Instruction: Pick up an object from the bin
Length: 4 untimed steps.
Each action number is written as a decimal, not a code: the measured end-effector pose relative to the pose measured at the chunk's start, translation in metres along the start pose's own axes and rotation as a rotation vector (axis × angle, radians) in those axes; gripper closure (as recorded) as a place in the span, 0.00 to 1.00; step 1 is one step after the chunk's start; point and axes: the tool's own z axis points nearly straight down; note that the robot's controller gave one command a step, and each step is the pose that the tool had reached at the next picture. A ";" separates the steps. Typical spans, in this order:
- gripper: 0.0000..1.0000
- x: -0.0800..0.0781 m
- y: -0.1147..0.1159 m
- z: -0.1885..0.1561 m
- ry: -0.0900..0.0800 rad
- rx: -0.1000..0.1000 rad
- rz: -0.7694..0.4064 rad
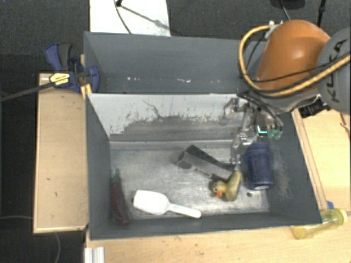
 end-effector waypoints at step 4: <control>1.00 -0.016 0.006 0.156 -0.001 -0.001 -0.153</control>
Offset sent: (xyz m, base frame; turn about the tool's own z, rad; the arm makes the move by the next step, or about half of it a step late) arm -0.0328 0.0013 -0.1486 -0.1178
